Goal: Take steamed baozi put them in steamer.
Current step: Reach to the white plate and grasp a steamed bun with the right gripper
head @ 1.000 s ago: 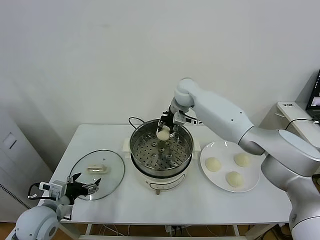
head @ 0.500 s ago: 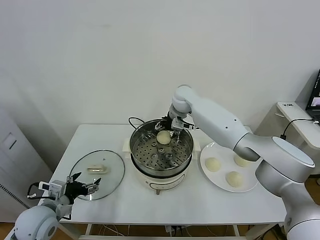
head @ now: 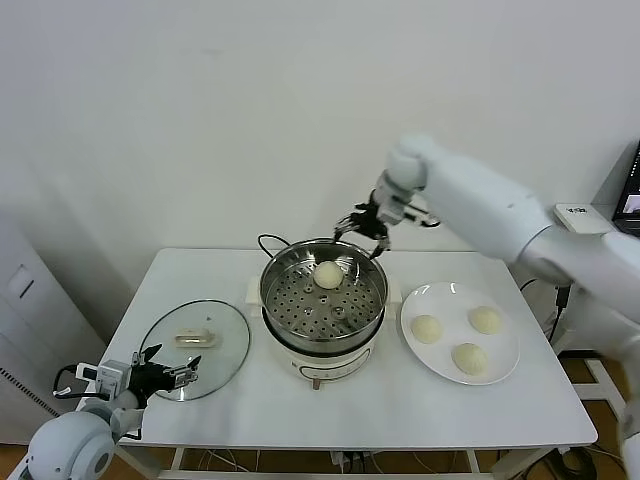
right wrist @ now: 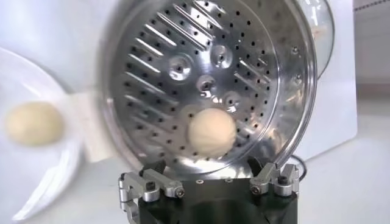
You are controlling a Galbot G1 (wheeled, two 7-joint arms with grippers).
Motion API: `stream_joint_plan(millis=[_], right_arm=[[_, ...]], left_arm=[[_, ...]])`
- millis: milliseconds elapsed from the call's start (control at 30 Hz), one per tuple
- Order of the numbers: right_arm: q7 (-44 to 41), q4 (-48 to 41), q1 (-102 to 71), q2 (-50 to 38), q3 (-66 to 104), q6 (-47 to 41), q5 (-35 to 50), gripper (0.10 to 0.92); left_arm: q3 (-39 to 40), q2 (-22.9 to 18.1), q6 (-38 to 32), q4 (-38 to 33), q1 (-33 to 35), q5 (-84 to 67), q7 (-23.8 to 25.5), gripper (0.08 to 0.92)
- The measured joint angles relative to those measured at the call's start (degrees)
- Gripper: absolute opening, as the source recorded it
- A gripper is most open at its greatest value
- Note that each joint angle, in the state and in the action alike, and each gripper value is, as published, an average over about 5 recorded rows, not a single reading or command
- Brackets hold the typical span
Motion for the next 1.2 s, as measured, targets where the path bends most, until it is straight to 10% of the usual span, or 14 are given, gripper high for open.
stream_joint_plan(millis=[467, 1200], right_arm=[[0.05, 3.73, 1.19, -11.34, -11.93, -27.08, 17.98, 0.823], [4.47, -2.26, -15.91, -11.59, -3.49, -40.64, 13.36, 0.823]], left_arm=[[-1.55, -0.63, -0.14, -1.11, 1.65, 0.06, -0.13, 0.823], [-2.08, -1.03, -0.15, -1.54, 2.97, 0.37, -0.13, 0.823]])
